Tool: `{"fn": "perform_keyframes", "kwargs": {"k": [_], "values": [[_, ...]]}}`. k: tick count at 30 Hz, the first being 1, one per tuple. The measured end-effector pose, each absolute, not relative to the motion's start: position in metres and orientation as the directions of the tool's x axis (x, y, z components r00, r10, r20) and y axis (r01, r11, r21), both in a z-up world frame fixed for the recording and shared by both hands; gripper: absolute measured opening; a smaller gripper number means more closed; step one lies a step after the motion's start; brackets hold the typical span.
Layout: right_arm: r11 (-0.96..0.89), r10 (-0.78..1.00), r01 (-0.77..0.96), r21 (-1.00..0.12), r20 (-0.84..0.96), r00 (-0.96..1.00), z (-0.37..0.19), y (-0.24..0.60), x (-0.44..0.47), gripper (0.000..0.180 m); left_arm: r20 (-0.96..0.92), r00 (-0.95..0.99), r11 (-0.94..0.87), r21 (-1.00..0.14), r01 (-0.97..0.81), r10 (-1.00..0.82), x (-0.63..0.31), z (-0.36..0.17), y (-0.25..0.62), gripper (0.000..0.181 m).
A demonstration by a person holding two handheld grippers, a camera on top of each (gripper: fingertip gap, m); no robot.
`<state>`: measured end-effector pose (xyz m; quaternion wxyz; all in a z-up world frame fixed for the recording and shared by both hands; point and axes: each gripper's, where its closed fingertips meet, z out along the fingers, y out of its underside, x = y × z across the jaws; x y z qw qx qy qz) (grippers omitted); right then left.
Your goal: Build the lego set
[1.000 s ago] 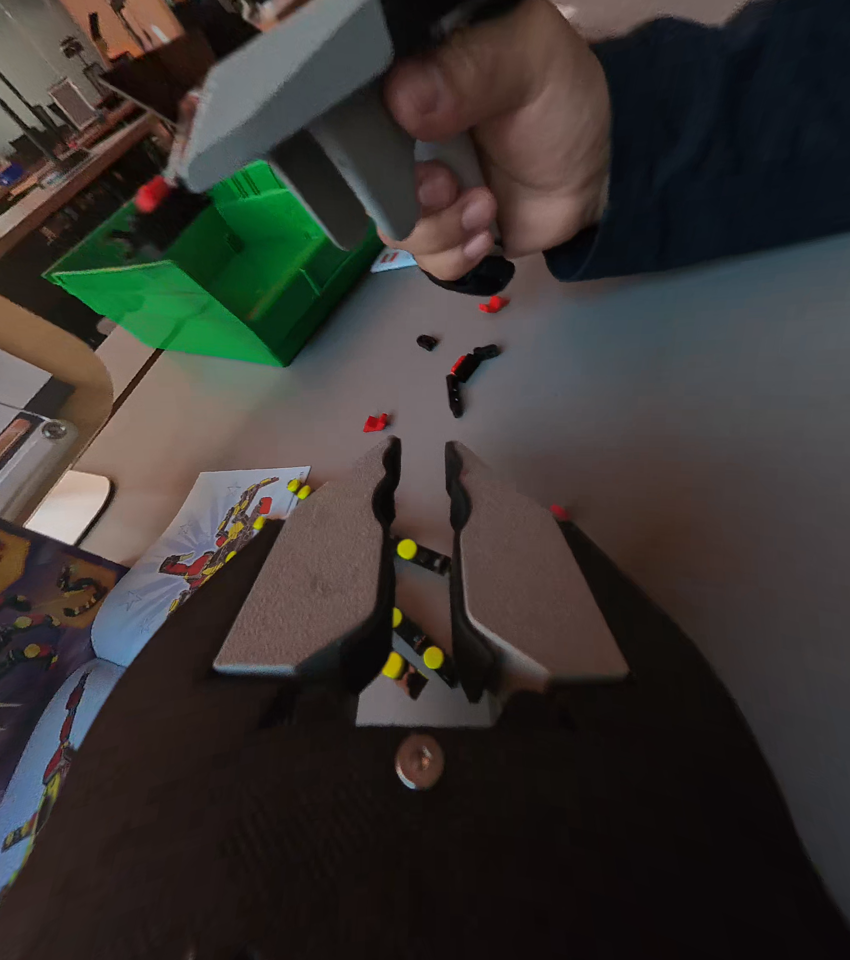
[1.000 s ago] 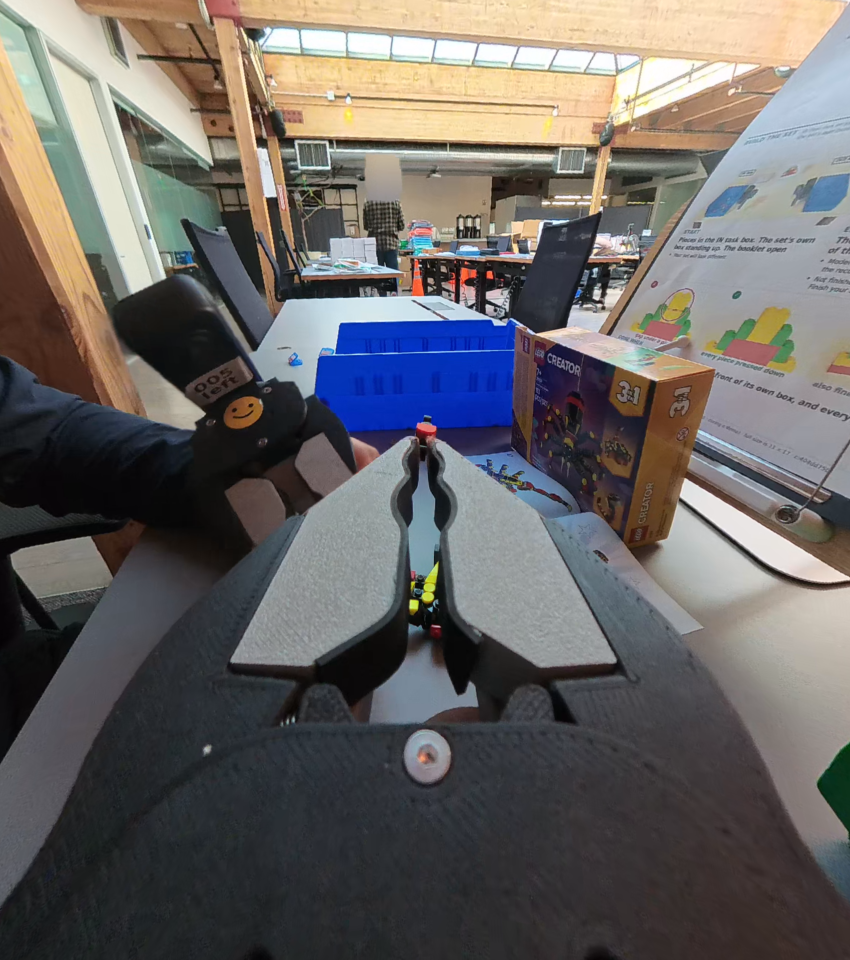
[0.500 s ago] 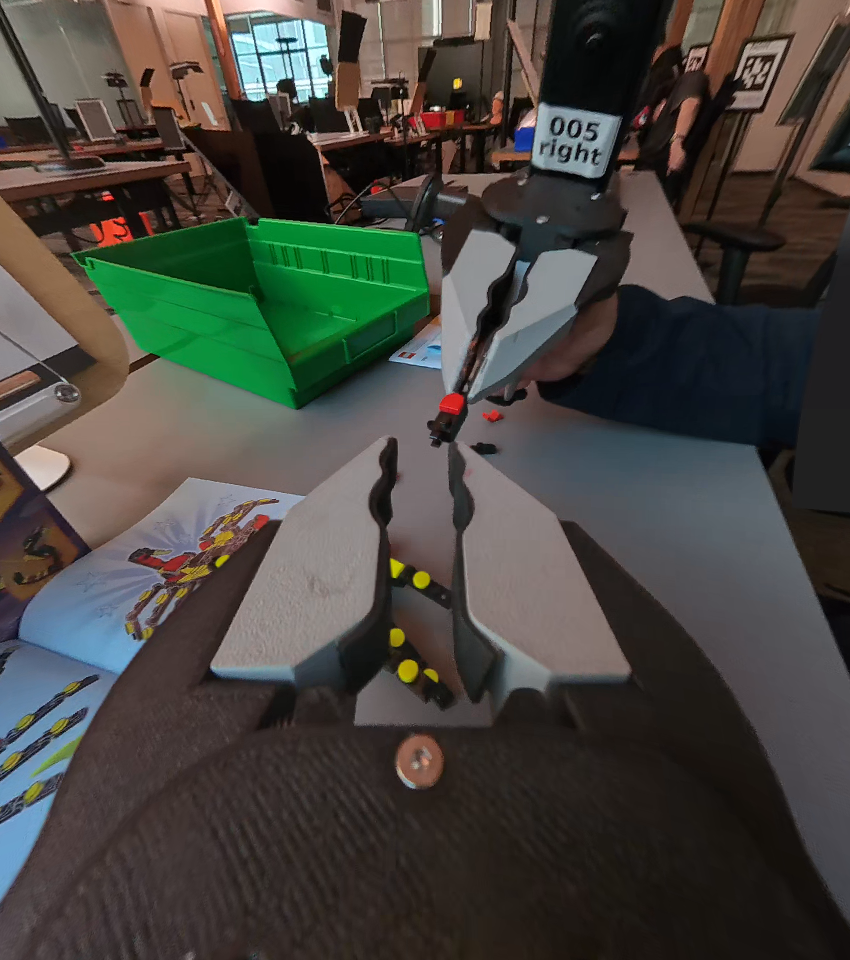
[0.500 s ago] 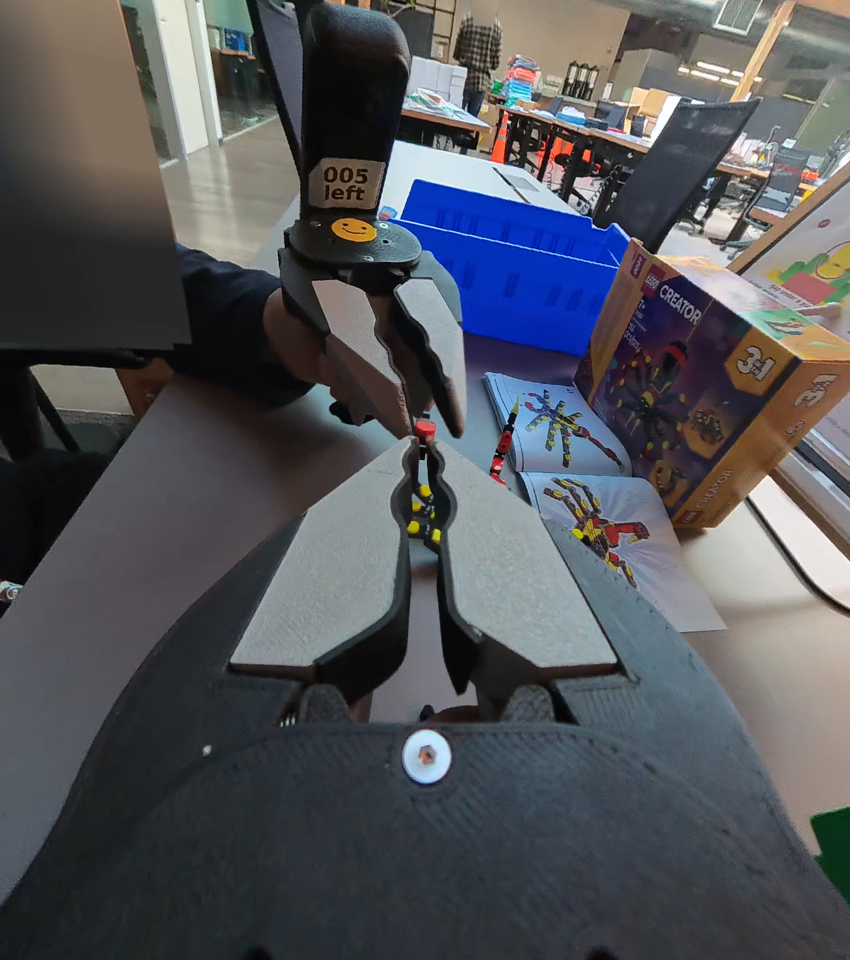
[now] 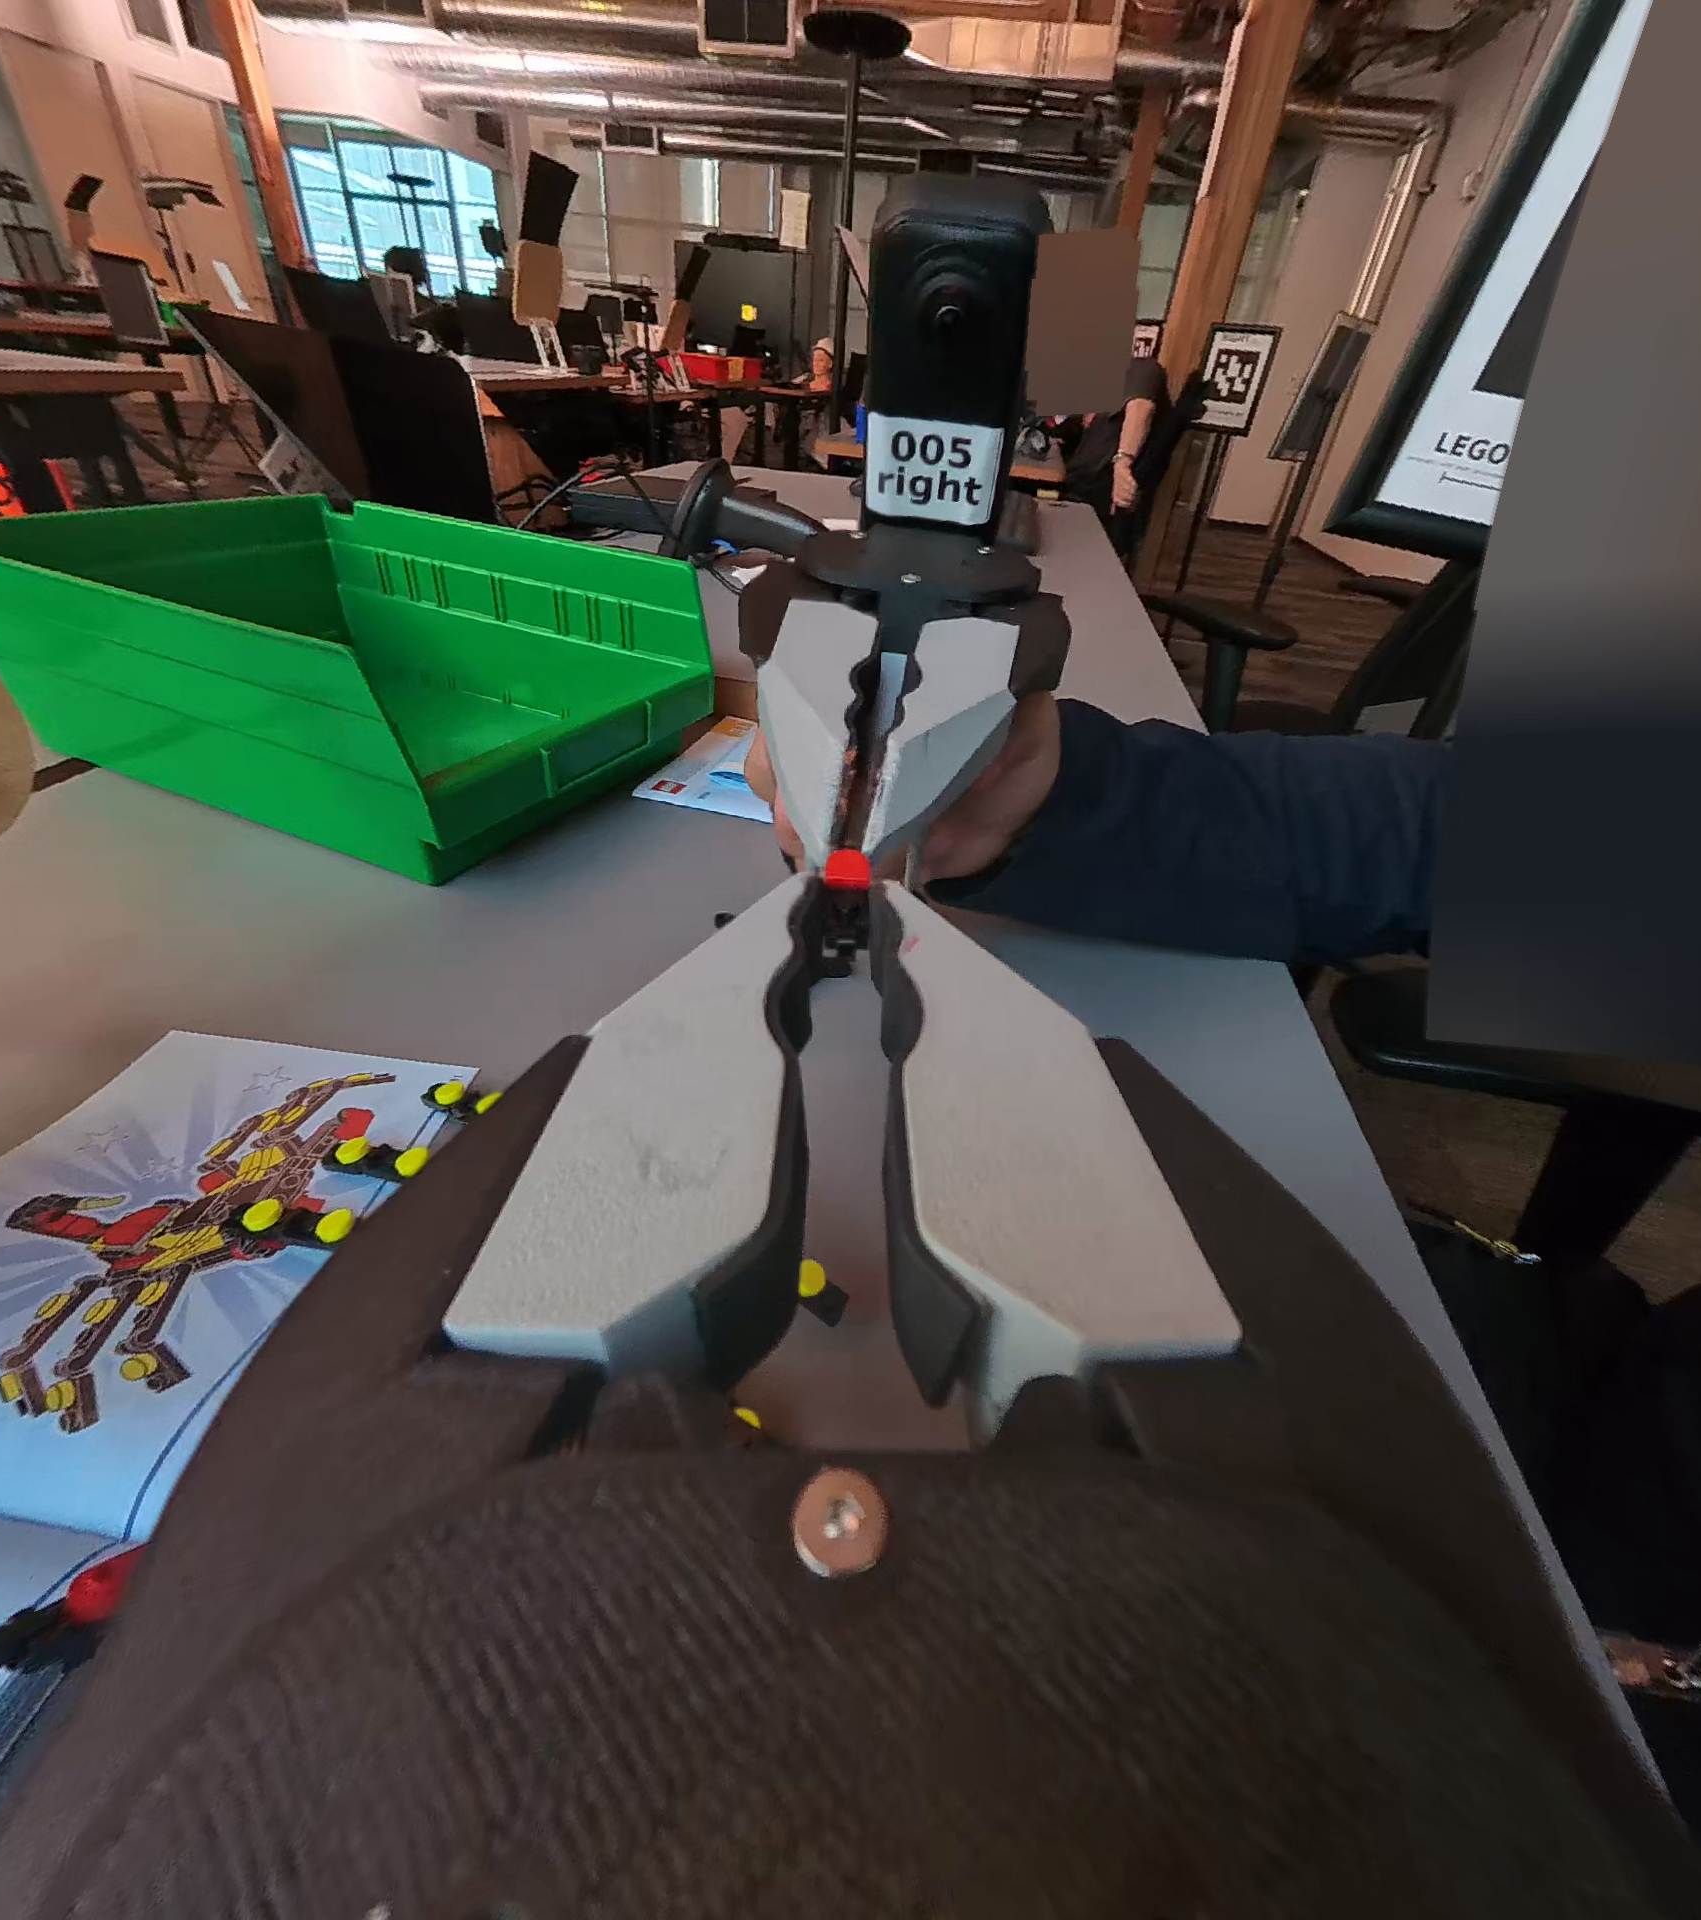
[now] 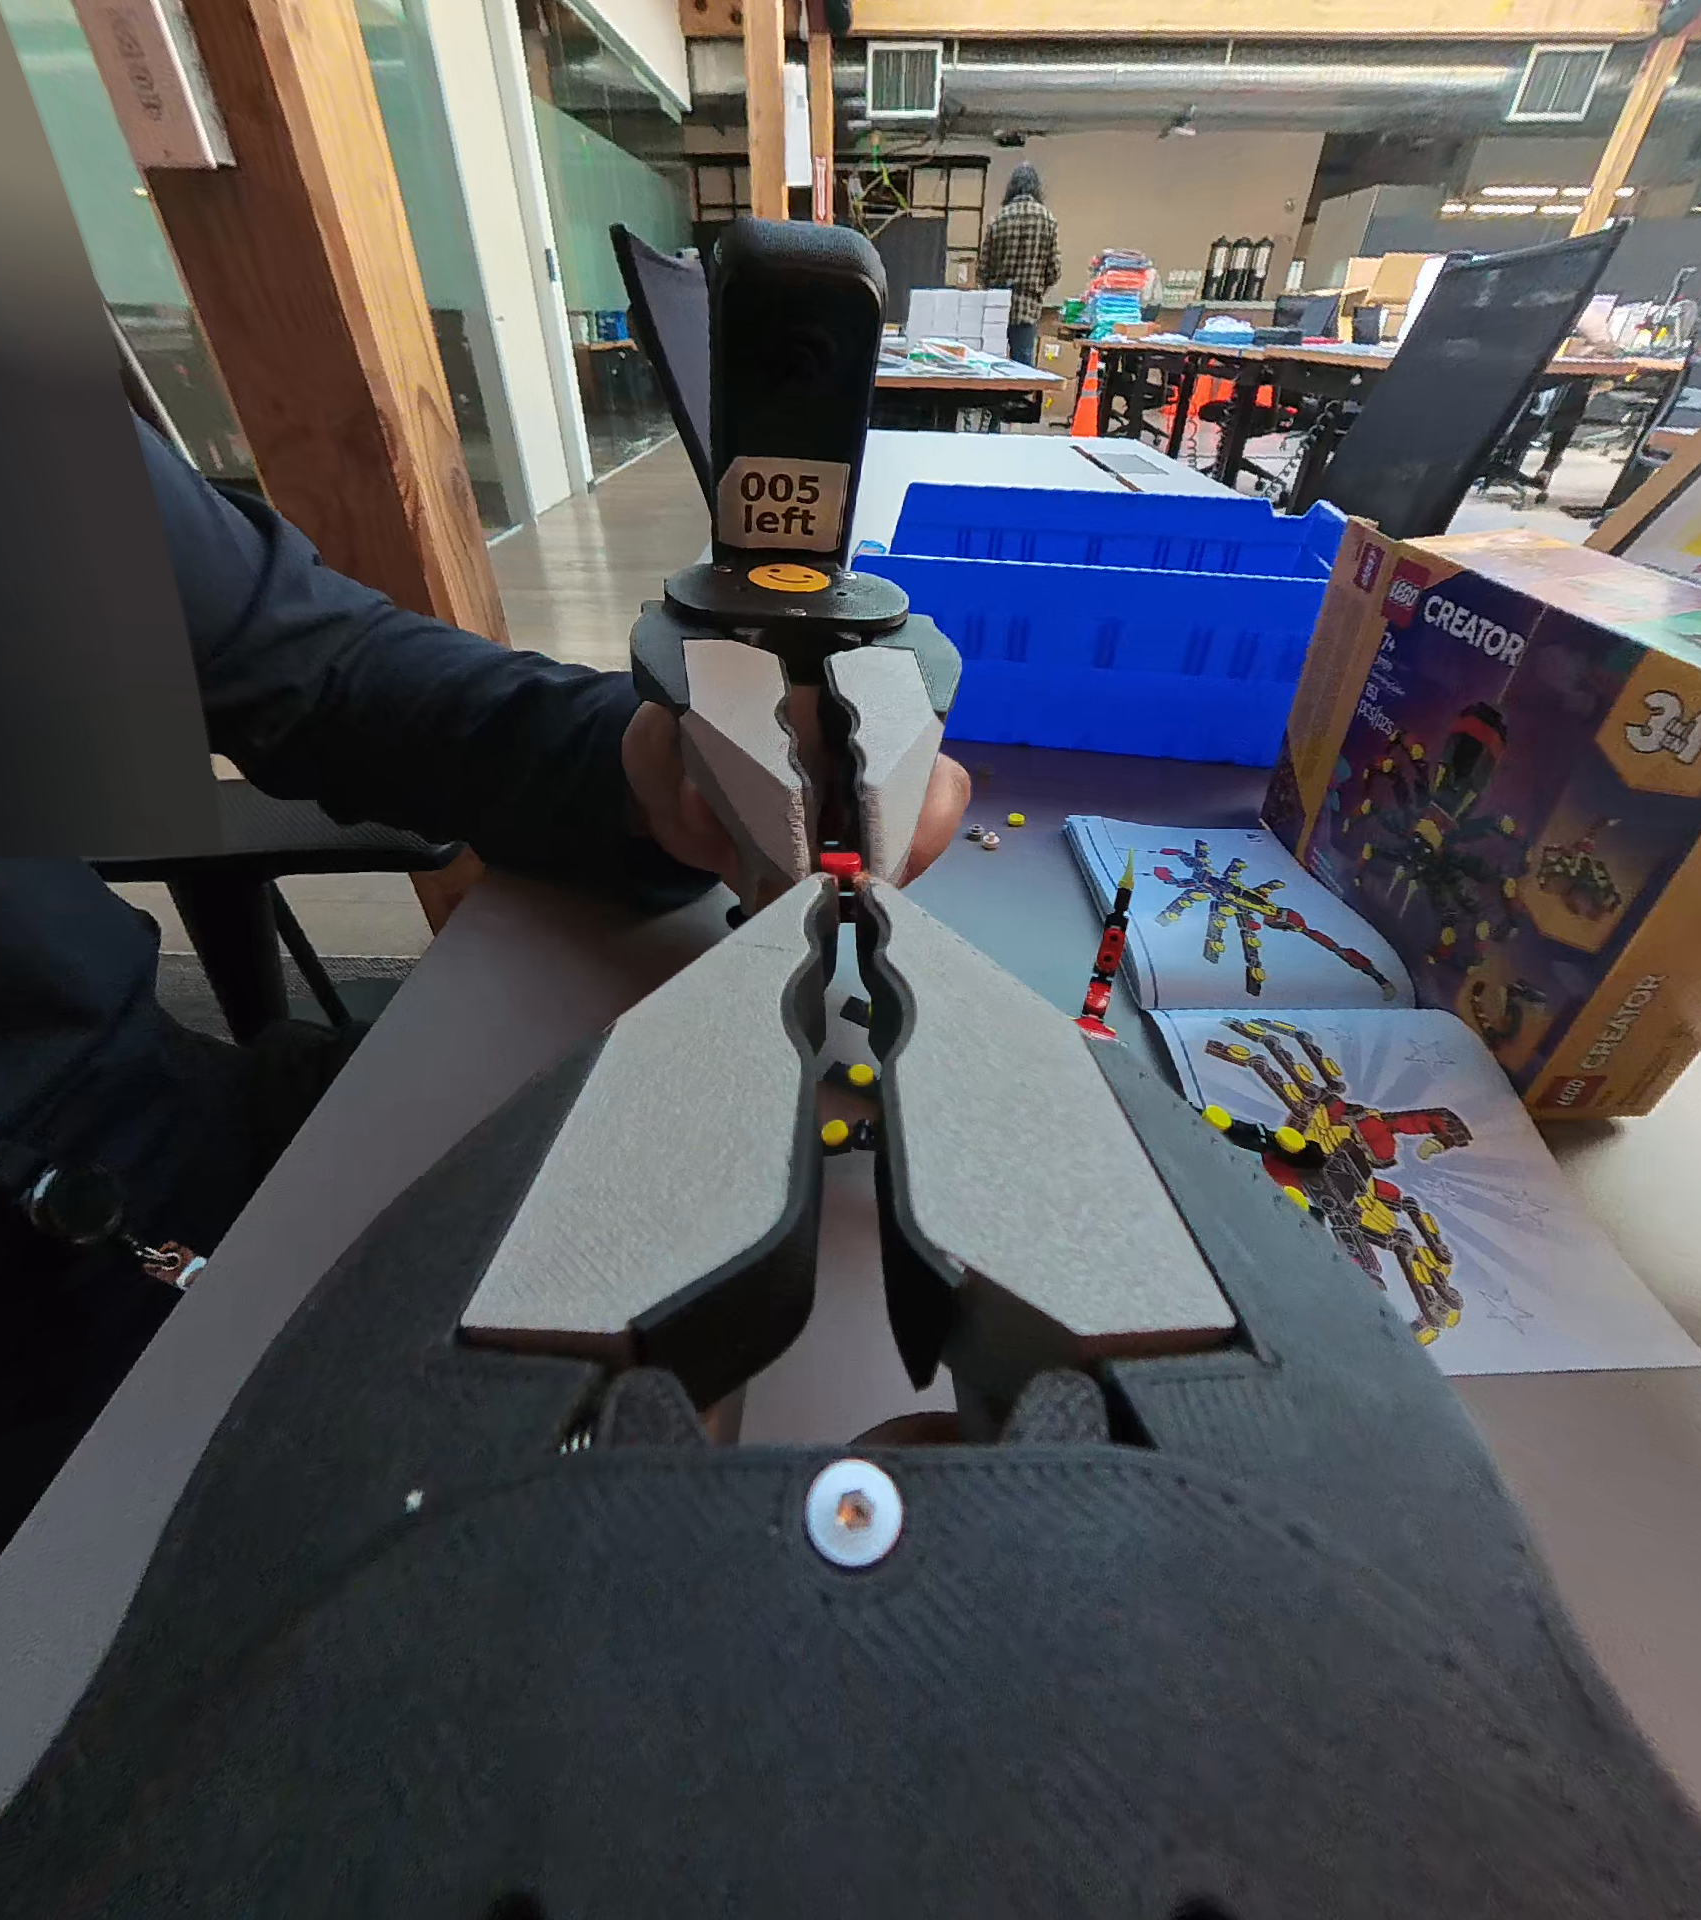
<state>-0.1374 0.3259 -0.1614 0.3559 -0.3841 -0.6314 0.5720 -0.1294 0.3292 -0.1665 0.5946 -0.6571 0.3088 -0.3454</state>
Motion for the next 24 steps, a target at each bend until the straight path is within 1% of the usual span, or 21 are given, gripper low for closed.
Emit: {"fn": "perform_keyframes", "kwargs": {"k": [5,10,16,20,24], "values": [[0.071,0.897,0.087,-0.994,0.026,-0.44,-0.164,0.327,-0.138,0.0,0.027,0.593,-0.079,-0.995,-0.062,-0.805,-0.13,-0.17,0.33,0.005],[0.076,0.901,0.064,-0.995,0.041,-0.431,-0.161,0.327,-0.138,0.004,0.021,0.588,-0.1,-0.99,-0.102,-0.809,-0.126,-0.177,0.33,0.005],[0.123,0.891,0.079,-0.989,0.075,-0.448,-0.168,0.32,-0.139,0.002,0.054,0.575,-0.132,-0.987,-0.095,-0.816,-0.123,-0.178,0.329,0.005],[0.119,0.884,0.063,-0.991,0.077,-0.462,-0.165,0.318,-0.137,0.002,0.091,0.555,-0.15,-0.987,-0.061,-0.827,-0.121,-0.175,0.327,0.005],[0.106,0.878,0.062,-0.992,0.064,-0.475,-0.163,0.317,-0.135,0.002,0.085,0.548,-0.138,-0.989,-0.056,-0.832,-0.119,-0.173,0.326,0.004]]}}
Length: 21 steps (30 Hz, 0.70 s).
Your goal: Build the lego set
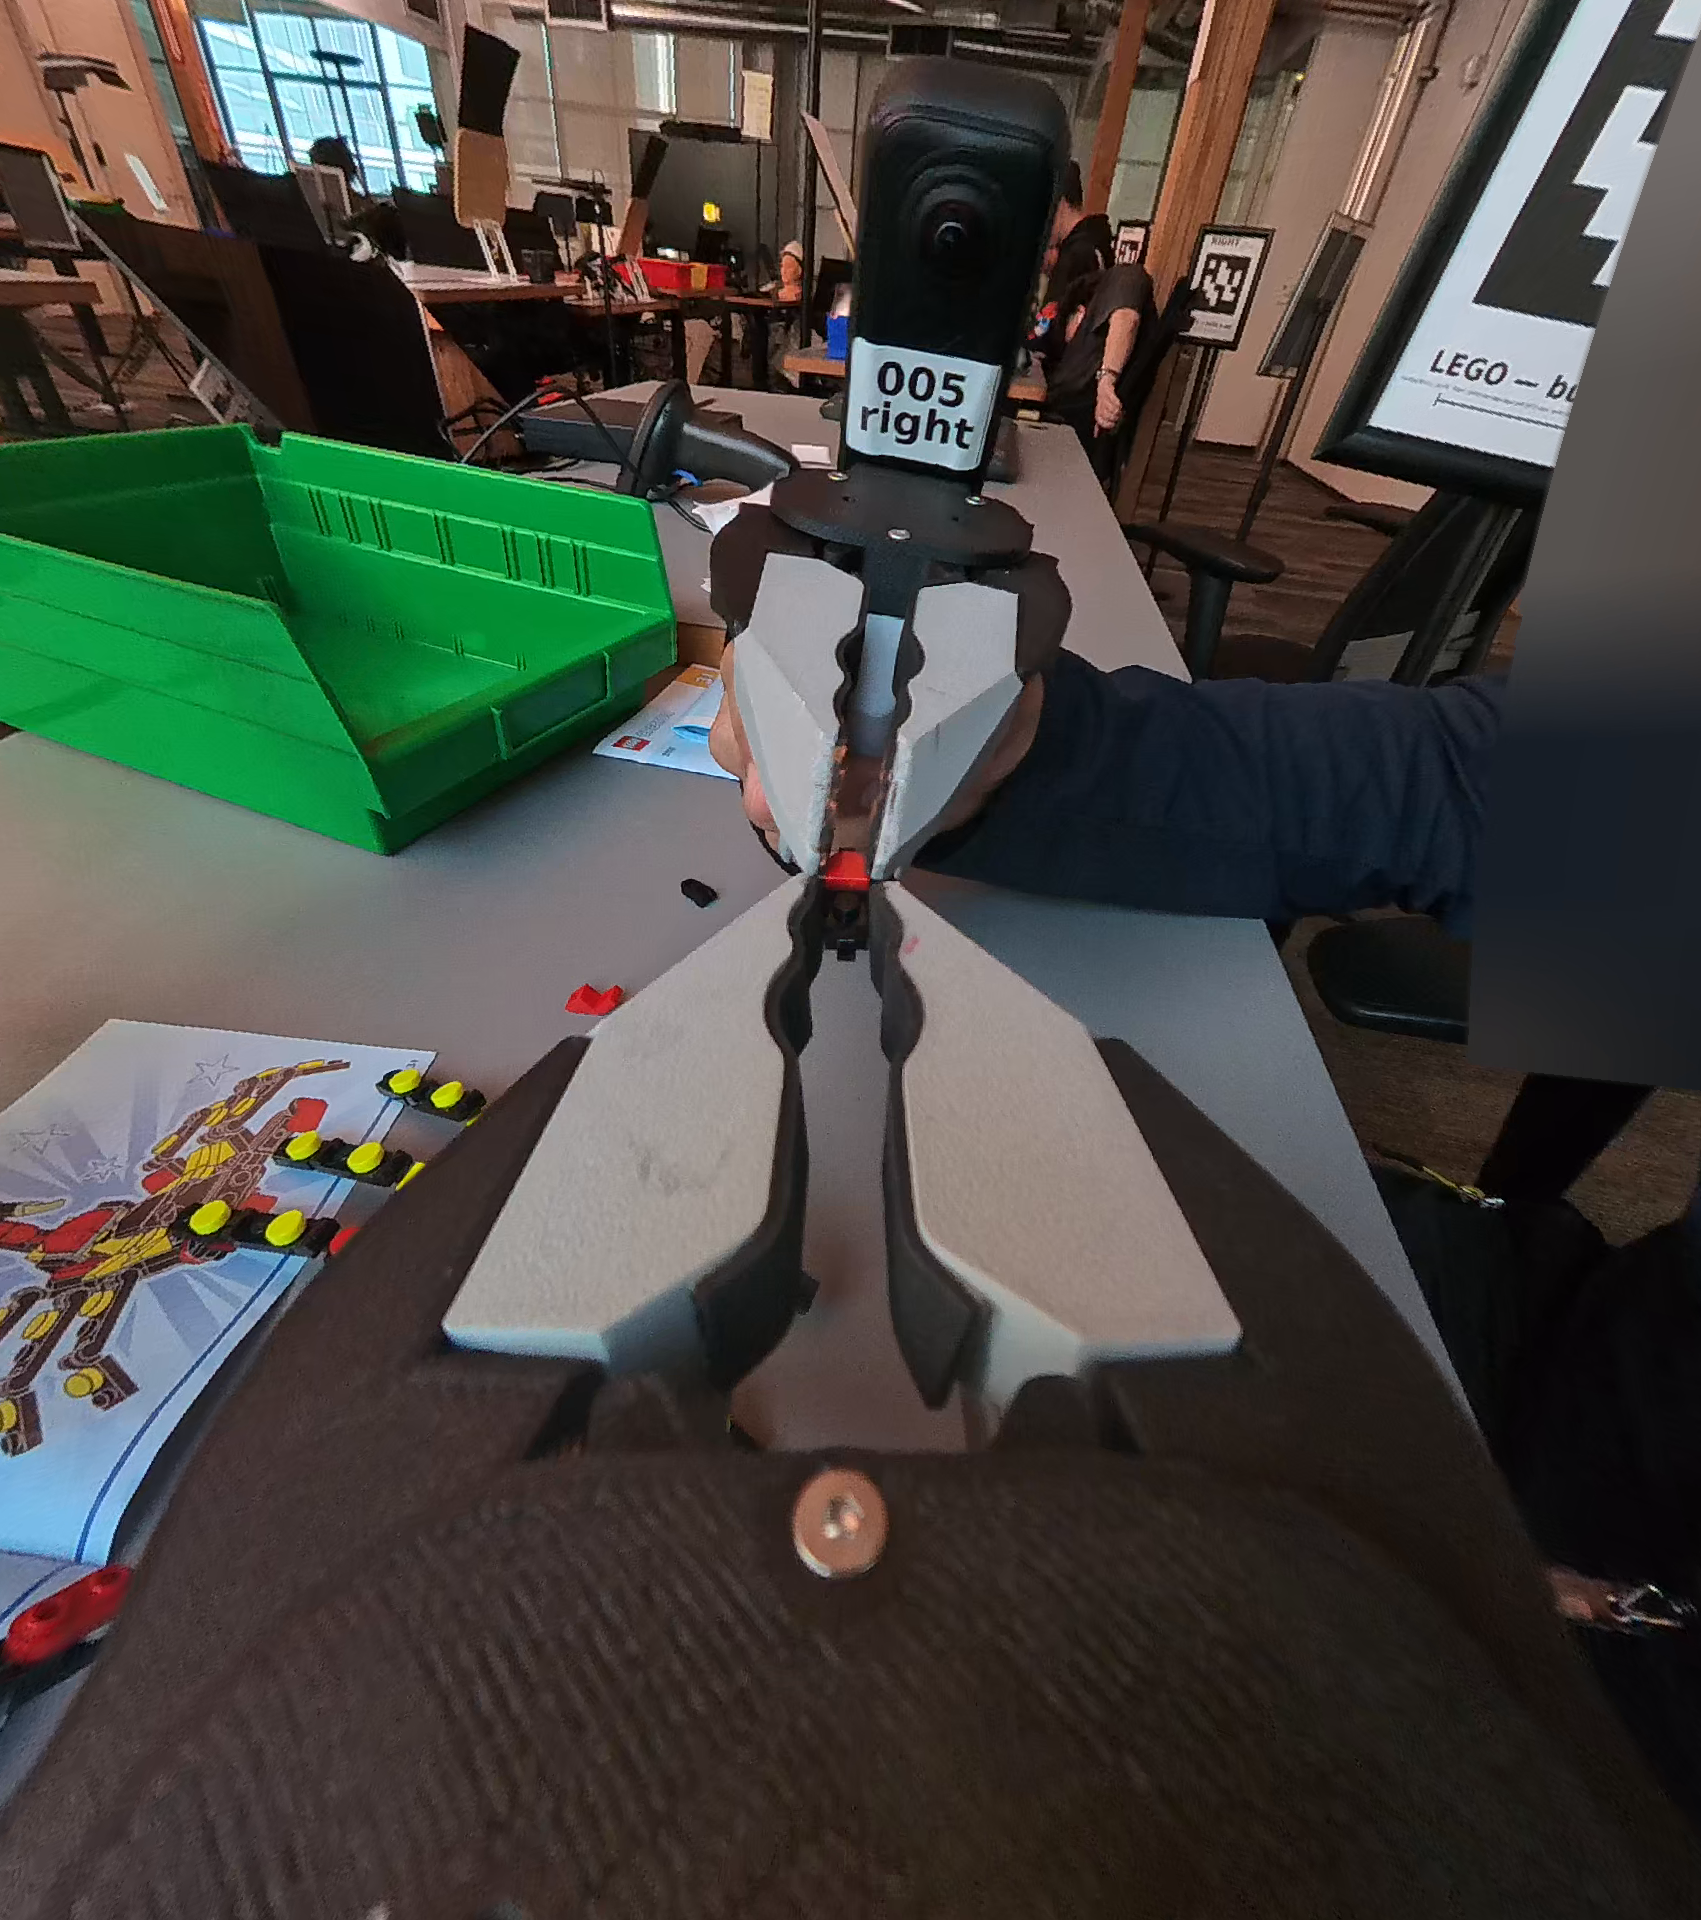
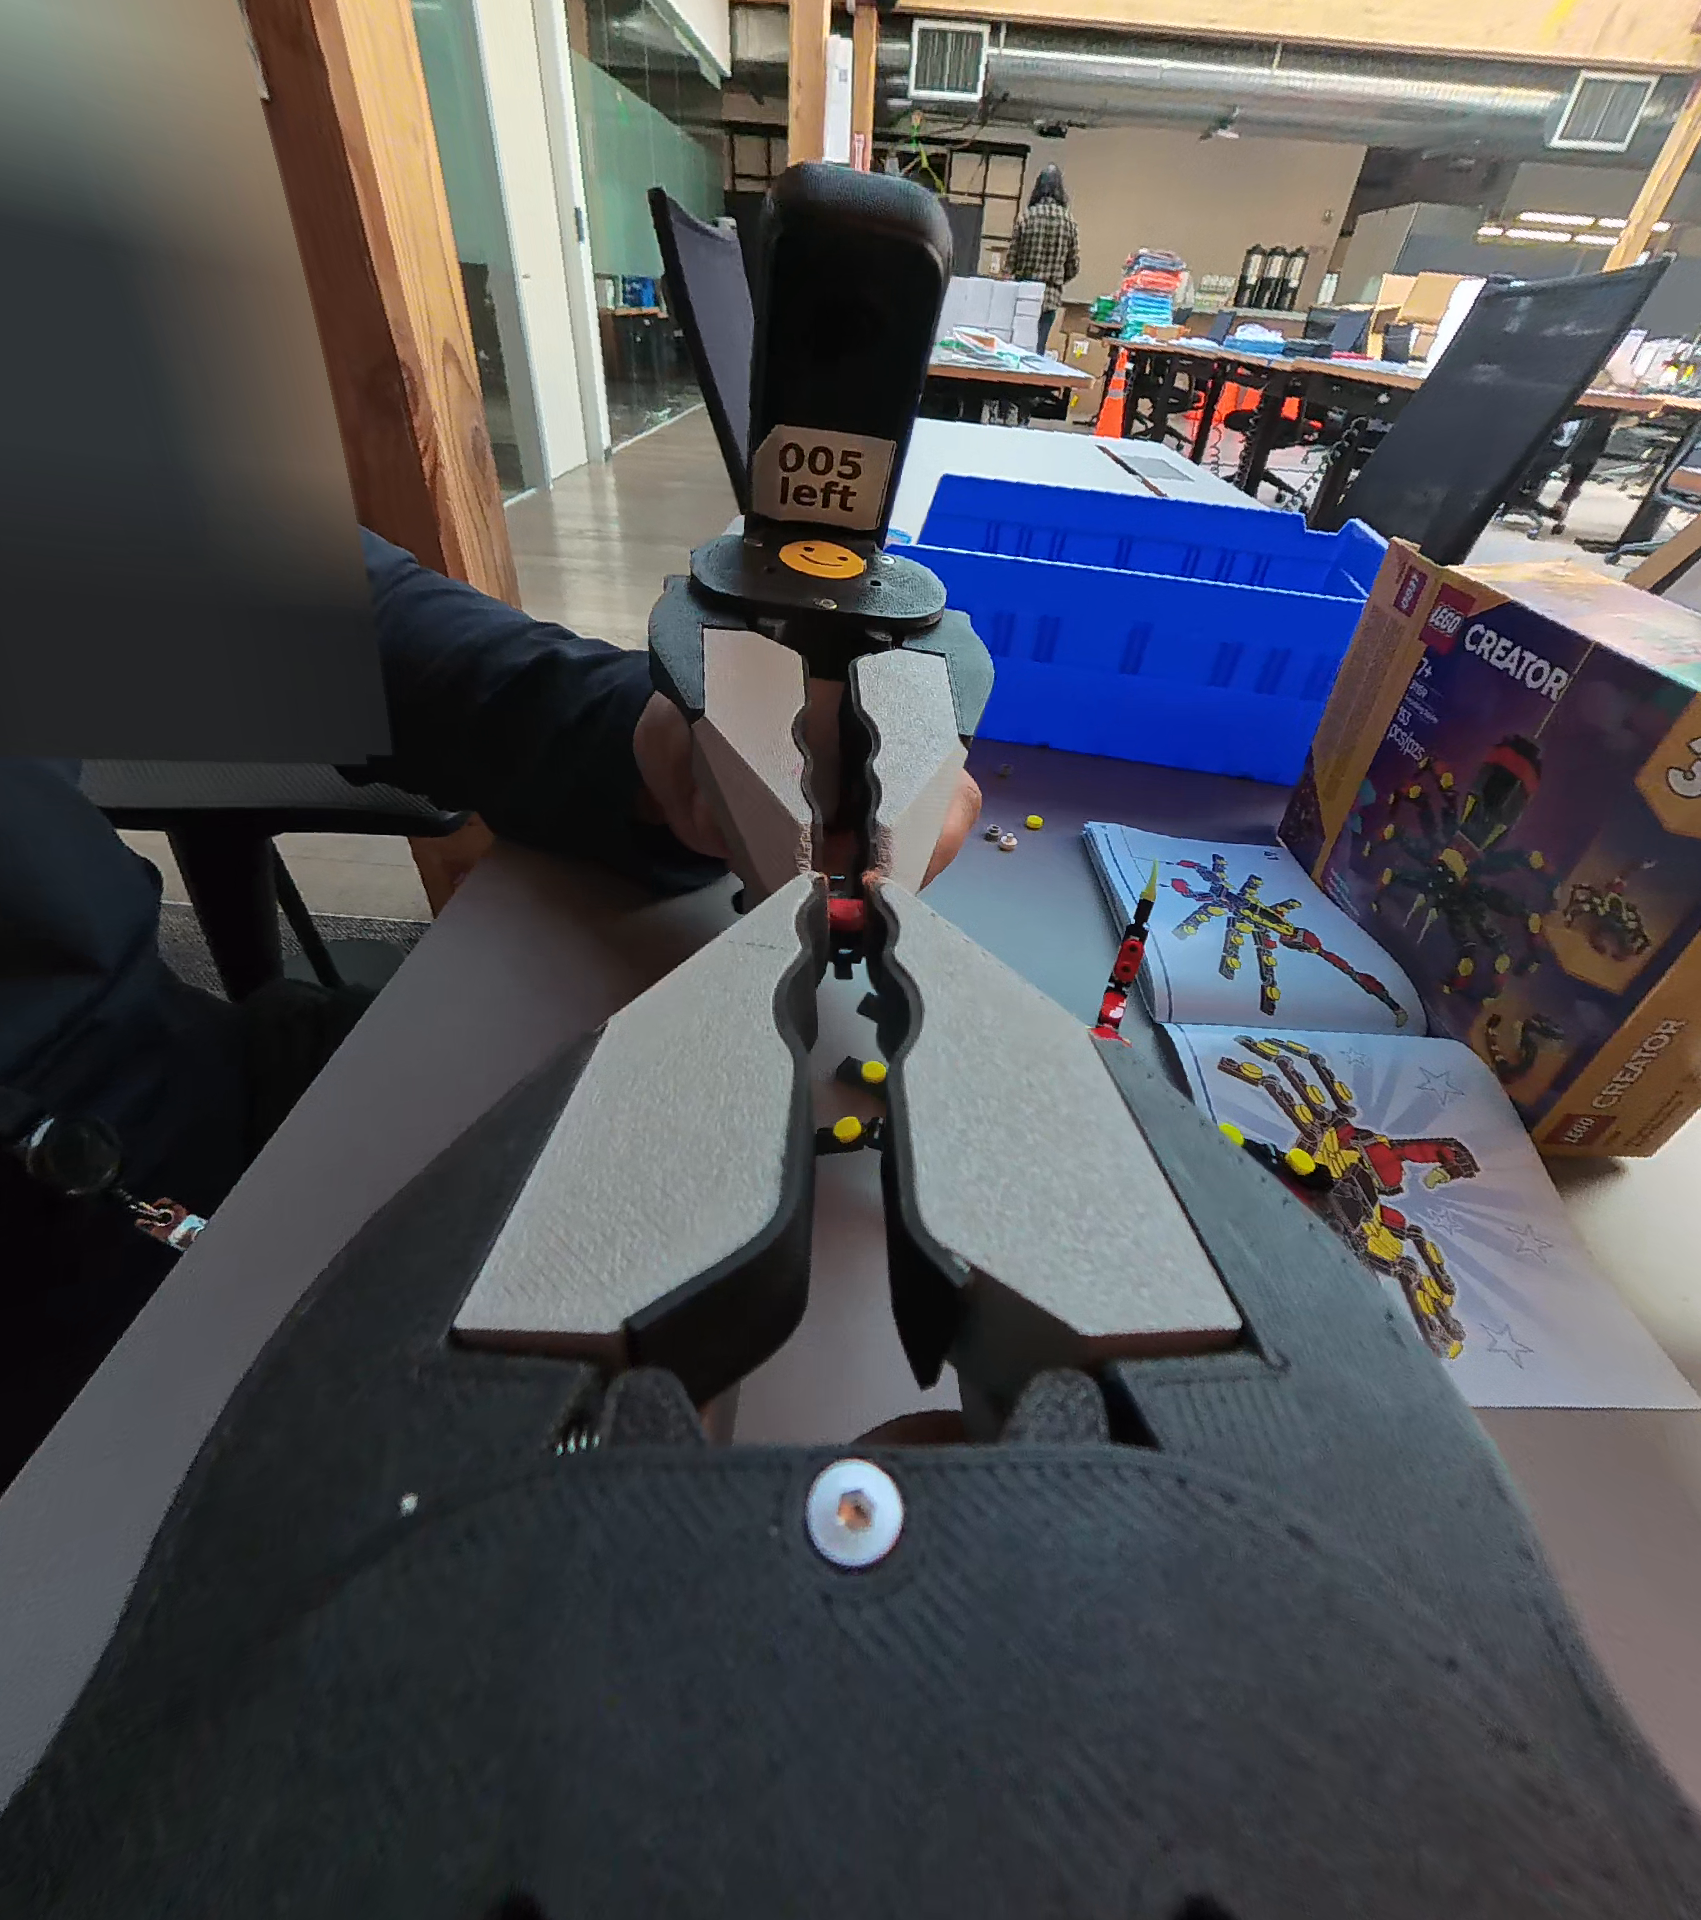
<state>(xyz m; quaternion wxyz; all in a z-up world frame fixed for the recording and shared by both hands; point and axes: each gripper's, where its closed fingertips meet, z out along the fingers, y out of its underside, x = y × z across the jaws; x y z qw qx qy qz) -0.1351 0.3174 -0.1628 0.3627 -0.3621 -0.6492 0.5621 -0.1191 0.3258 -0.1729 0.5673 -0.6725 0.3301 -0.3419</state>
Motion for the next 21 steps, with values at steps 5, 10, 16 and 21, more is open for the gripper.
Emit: {"fn": "perform_keyframes", "kwargs": {"k": [5,10,16,21], "values": [[0.134,0.885,0.029,-0.991,0.106,-0.453,-0.156,0.32,-0.133,0.0,0.075,0.554,-0.12,-0.992,-0.046,-0.829,-0.122,-0.169,0.326,0.005],[0.033,0.901,0.037,-0.999,0.014,-0.434,-0.153,0.333,-0.133,0.0,0.036,0.592,-0.095,-0.993,-0.069,-0.805,-0.129,-0.169,0.331,0.005],[0.074,0.893,0.076,-0.994,0.032,-0.45,-0.163,0.326,-0.136,0.0,0.039,0.586,-0.083,-0.995,-0.048,-0.809,-0.128,-0.166,0.33,0.004],[0.104,0.891,0.05,-0.993,0.07,-0.449,-0.158,0.325,-0.134,0.0,0.054,0.573,-0.082,-0.996,-0.023,-0.818,-0.126,-0.164,0.328,0.005]]}}
